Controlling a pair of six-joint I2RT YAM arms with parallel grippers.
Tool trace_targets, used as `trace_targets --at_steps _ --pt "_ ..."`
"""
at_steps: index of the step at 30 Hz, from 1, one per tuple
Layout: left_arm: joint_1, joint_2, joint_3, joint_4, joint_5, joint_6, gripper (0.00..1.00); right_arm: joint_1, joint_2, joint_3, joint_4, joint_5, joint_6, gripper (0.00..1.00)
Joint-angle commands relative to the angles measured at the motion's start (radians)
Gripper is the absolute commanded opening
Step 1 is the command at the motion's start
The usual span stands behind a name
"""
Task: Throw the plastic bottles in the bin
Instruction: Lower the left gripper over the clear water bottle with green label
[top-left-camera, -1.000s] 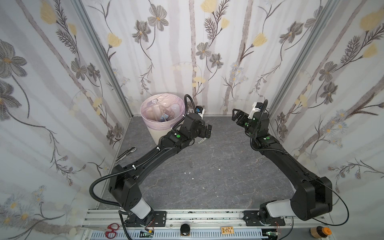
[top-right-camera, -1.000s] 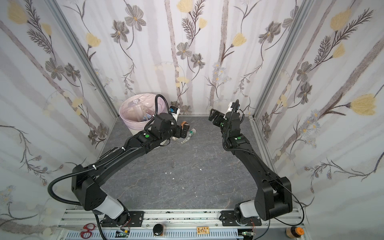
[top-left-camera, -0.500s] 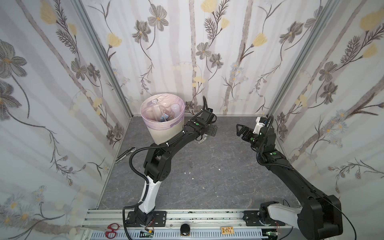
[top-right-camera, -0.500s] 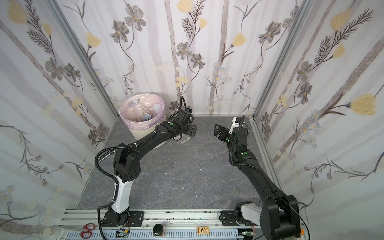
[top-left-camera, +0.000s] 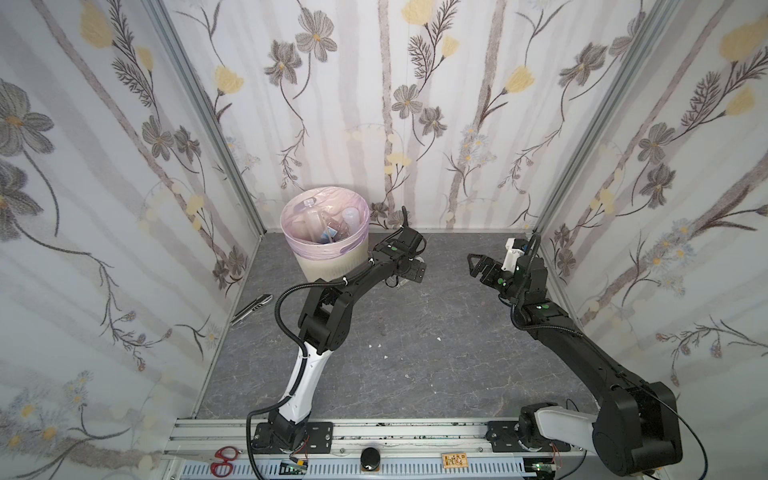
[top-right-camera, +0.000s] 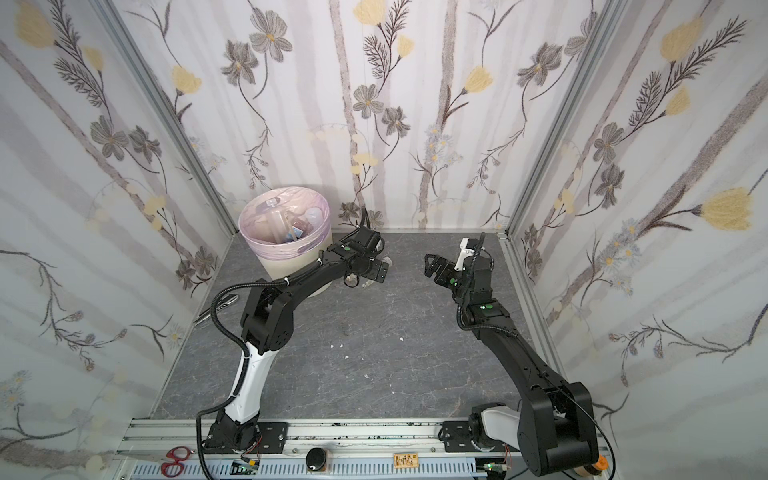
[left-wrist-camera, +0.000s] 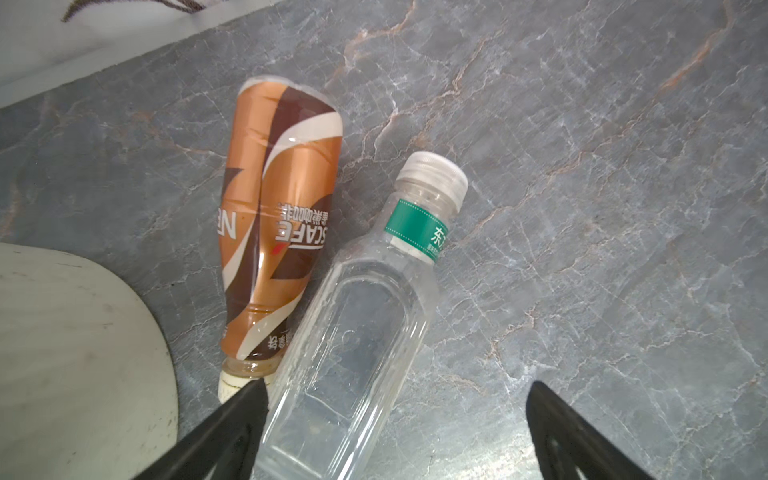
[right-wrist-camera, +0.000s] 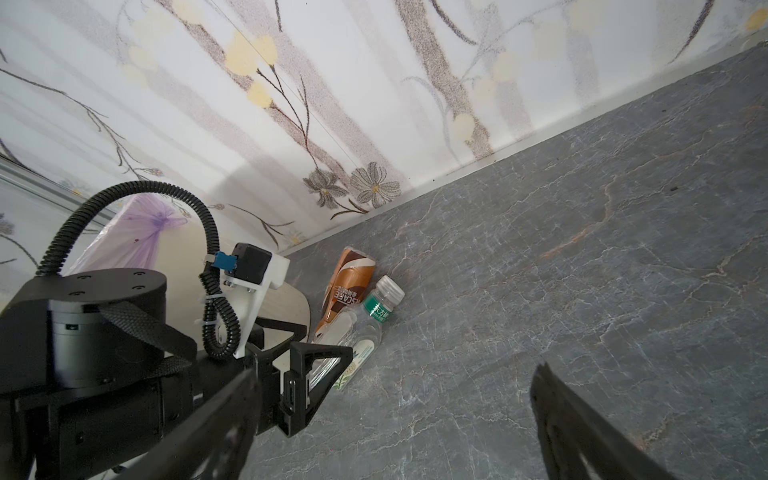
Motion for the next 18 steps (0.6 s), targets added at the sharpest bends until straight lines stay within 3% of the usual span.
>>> trace_targets --at_steps 1,18 --pt "0.008 0.016 -0.008 -0.014 0.030 0.003 0.96 -0.002 0.006 -0.005 0.041 -0.021 0.022 1.00" --pt "0.015 0.047 -0.014 -0.014 0.063 -0.010 0.88 -0.016 -0.004 -0.030 0.053 -0.044 0.039 1.00"
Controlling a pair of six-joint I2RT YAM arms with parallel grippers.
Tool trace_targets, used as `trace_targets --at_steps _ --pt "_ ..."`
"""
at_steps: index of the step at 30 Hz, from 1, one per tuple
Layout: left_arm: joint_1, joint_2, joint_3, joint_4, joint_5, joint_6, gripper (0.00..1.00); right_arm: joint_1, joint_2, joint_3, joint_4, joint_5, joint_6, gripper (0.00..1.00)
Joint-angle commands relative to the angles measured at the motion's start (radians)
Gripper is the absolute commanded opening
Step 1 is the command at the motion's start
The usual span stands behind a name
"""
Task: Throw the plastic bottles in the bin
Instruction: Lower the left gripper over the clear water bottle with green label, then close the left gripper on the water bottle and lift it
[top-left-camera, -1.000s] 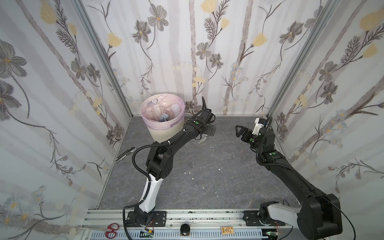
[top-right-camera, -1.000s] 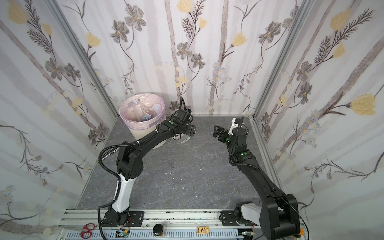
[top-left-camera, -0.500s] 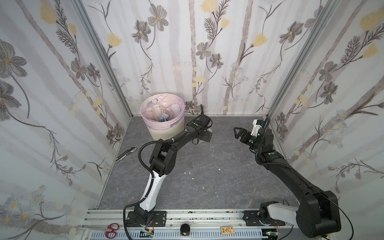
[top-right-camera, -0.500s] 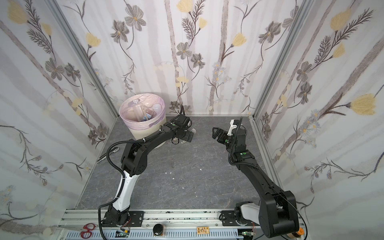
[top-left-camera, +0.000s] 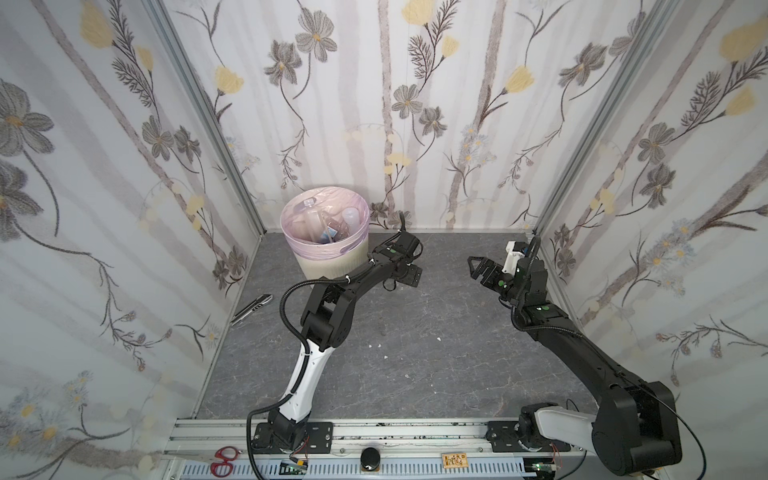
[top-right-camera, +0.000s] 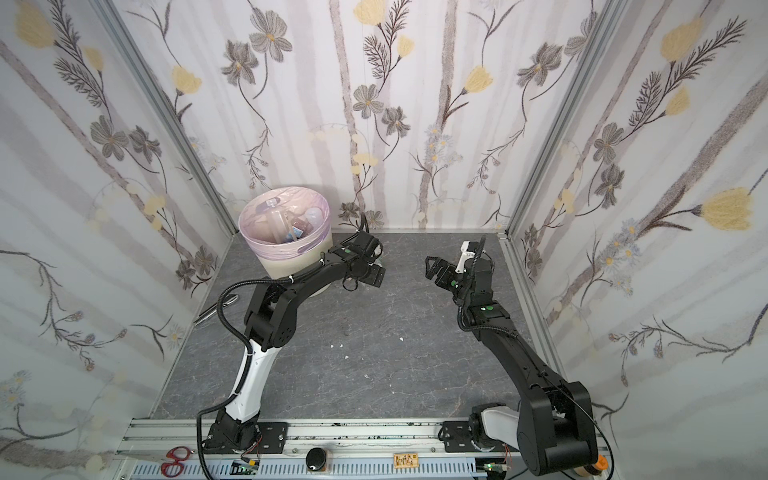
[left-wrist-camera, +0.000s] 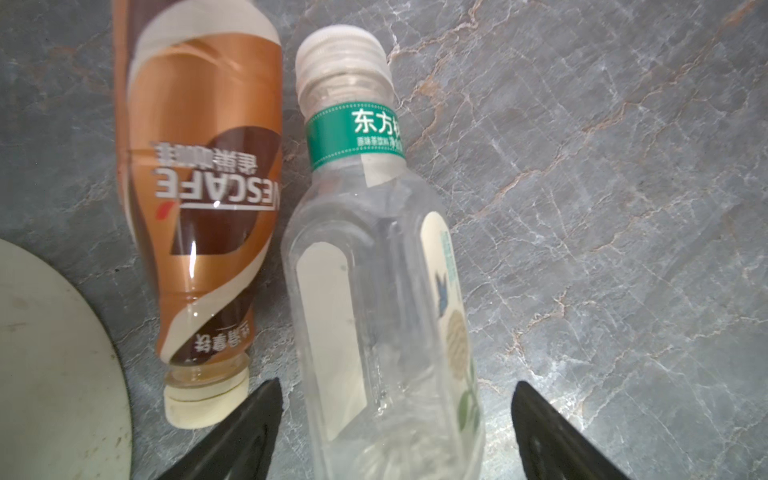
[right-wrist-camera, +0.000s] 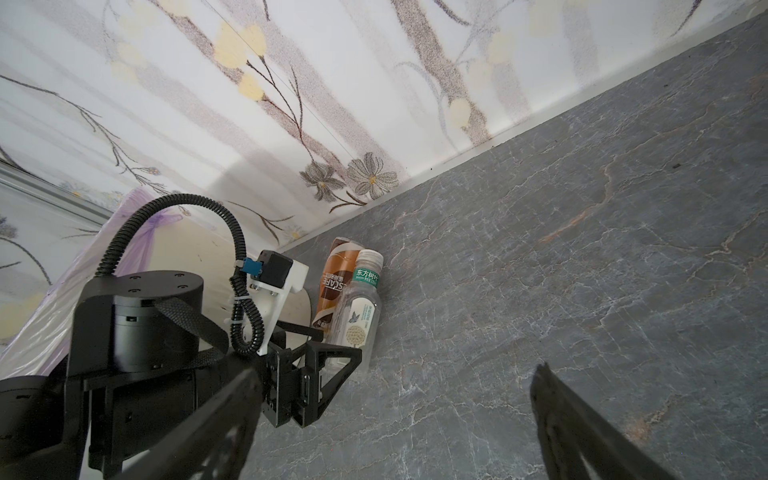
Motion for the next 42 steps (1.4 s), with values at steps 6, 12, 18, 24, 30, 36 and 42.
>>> trace_targets --at_steps 6,12,18,24,30,36,42 --pt "-0.008 0.024 0.010 -0.011 0.011 -0.017 0.86 -0.010 -0.004 -0.019 0.063 -0.030 0.020 1.00" --pt "-0.016 0.051 0.042 -0.011 0.010 -0.017 0.84 -0.028 -0.010 -0.049 0.074 -0.044 0.027 1.00" --pt "-0.016 0.068 0.051 -0.011 0.014 -0.018 0.78 -0.041 -0.016 -0.066 0.077 -0.049 0.029 1.00" --pt "-0.020 0.079 0.051 -0.010 0.017 -0.022 0.67 -0.048 -0.009 -0.078 0.085 -0.058 0.034 1.00" --pt "-0.031 0.030 0.061 -0.001 0.002 -0.024 0.60 -0.051 -0.004 -0.082 0.096 -0.067 0.047 1.00" --pt "-0.052 -0.036 0.059 0.017 0.002 -0.027 0.56 -0.062 0.009 -0.077 0.109 -0.091 0.077 1.00" --pt "-0.064 -0.215 -0.122 0.195 0.030 -0.015 0.55 -0.089 0.049 -0.058 0.168 -0.182 0.149 1.00"
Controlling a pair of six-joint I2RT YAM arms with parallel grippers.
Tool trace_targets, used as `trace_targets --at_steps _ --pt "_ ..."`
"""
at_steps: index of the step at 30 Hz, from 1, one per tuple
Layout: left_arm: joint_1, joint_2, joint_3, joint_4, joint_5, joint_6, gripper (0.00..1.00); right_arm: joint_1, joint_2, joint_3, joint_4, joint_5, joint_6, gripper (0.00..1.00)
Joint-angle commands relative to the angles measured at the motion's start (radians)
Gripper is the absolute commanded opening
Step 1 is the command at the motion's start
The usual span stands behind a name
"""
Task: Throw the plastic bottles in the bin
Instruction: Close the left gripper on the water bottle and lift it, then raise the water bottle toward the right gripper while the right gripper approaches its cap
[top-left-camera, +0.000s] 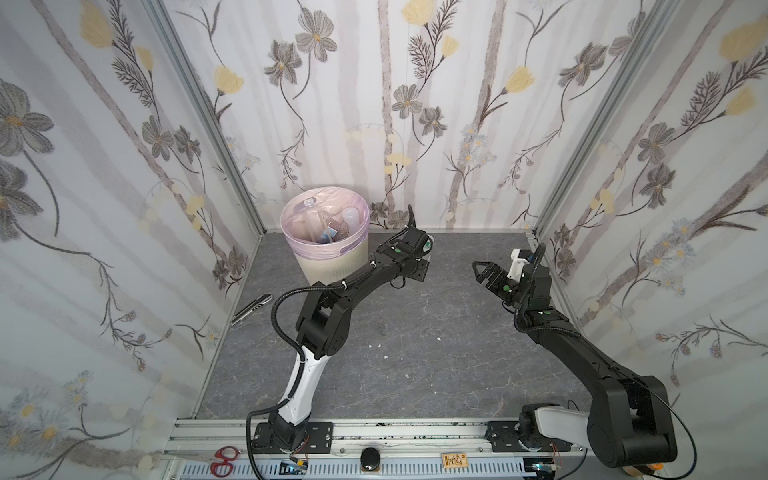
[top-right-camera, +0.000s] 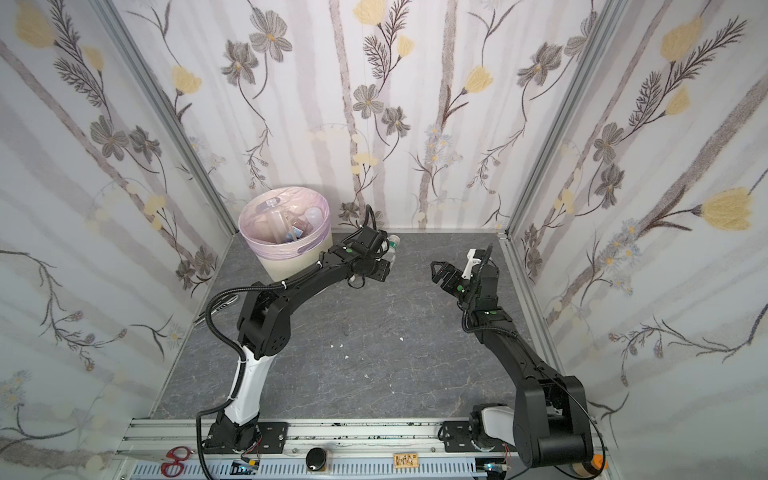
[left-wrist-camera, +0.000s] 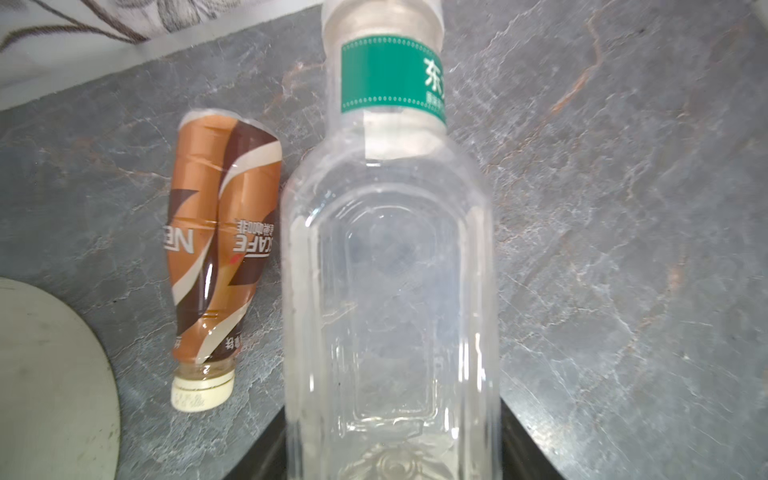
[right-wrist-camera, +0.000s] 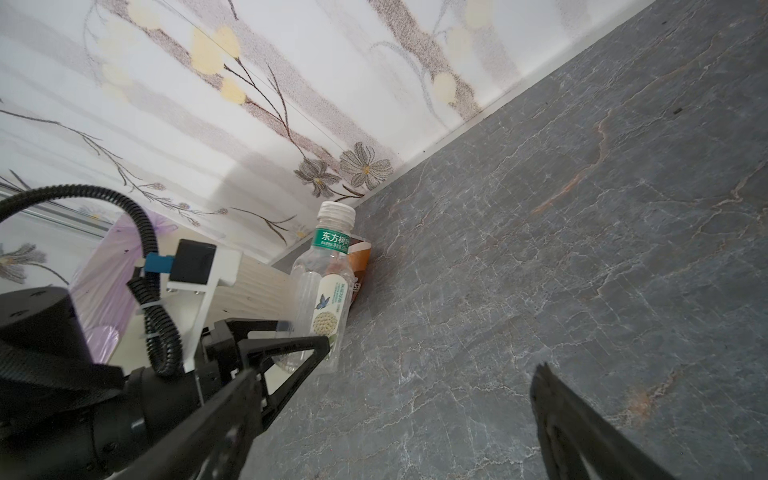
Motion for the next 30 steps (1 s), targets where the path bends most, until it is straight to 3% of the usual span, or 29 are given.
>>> trace_targets --at_steps 1,8,14,30 --pt "-0.001 -0.108 -0.118 0.176 0.012 0.014 0.55 -0.005 0.020 0.029 0.083 -0.066 0.051 1.00" --pt "-0.020 -0.322 -0.431 0.480 0.099 0.035 0.55 0.012 0.049 0.115 0.131 -0.116 0.109 1.00" --pt "-0.070 -0.379 -0.508 0.538 0.104 0.071 0.55 0.074 0.084 0.189 0.136 -0.111 0.116 0.99" --pt "-0.096 -0.485 -0.603 0.604 0.137 0.079 0.55 0.178 0.212 0.336 0.110 -0.106 0.110 0.81"
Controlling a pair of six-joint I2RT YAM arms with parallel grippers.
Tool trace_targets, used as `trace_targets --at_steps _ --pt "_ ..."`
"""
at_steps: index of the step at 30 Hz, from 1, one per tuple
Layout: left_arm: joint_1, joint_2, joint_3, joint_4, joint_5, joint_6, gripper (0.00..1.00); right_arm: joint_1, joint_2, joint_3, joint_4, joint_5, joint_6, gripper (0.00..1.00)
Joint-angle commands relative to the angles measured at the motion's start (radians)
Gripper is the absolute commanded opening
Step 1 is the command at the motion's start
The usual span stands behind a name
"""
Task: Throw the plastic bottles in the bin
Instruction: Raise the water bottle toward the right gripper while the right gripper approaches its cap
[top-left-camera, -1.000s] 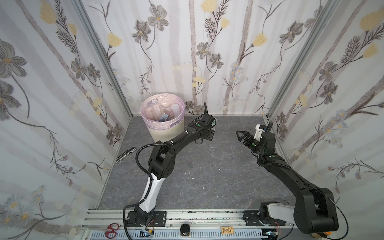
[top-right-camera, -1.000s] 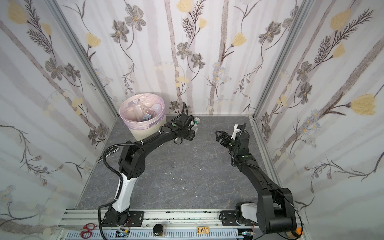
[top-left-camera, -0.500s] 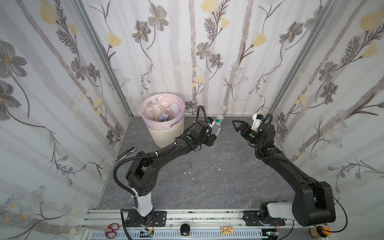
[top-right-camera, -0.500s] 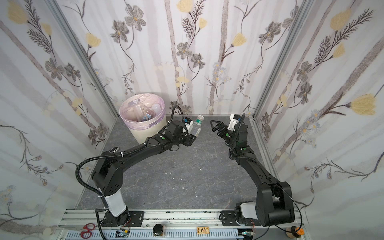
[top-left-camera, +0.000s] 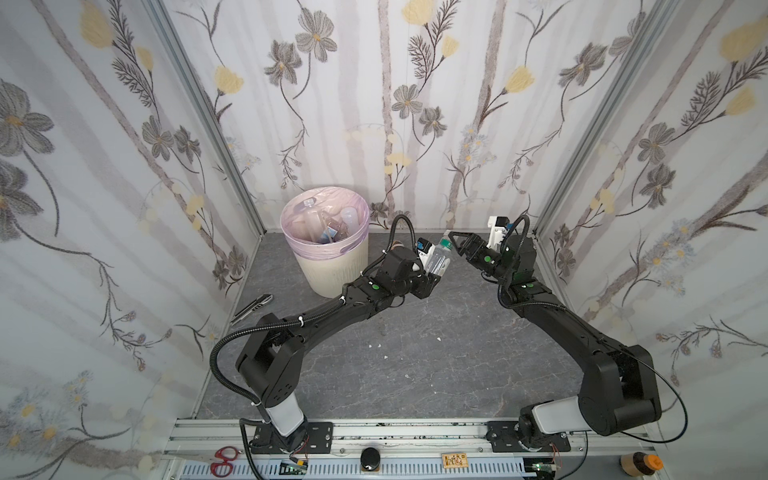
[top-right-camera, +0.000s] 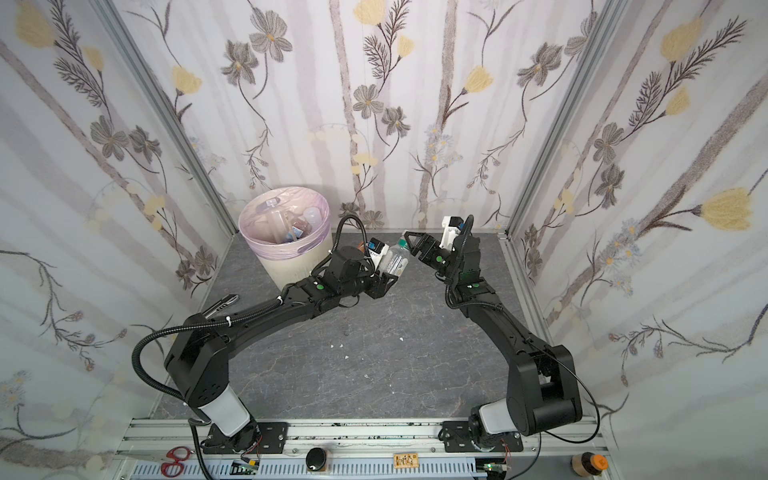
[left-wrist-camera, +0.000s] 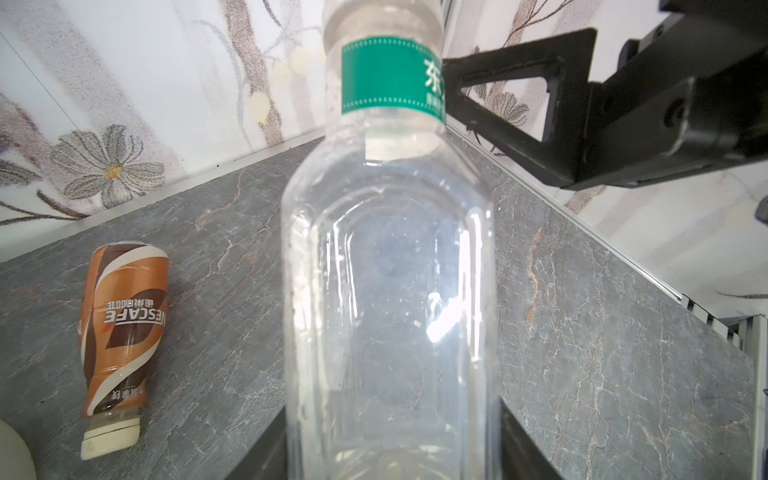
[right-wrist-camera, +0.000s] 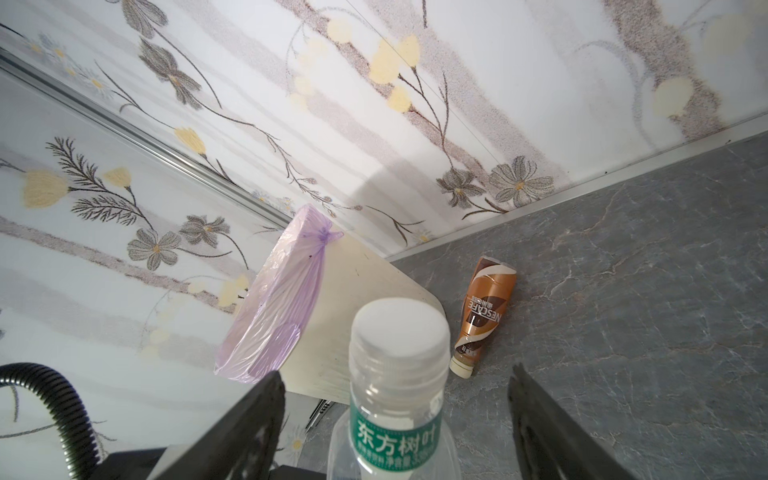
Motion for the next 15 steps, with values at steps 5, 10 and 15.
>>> trace_targets --at_steps 5,10,15 --pt "-0.002 -0.041 -0.030 0.056 0.003 0.012 0.55 0.035 0.066 0.060 -0.010 0.004 0.001 0.75" --pt "-0.004 -0.062 -0.048 0.056 -0.003 0.017 0.55 0.054 0.088 0.088 -0.012 0.008 0.001 0.62" --pt "-0.004 -0.078 -0.068 0.055 -0.016 0.020 0.56 0.065 0.093 0.105 -0.017 0.008 0.001 0.51"
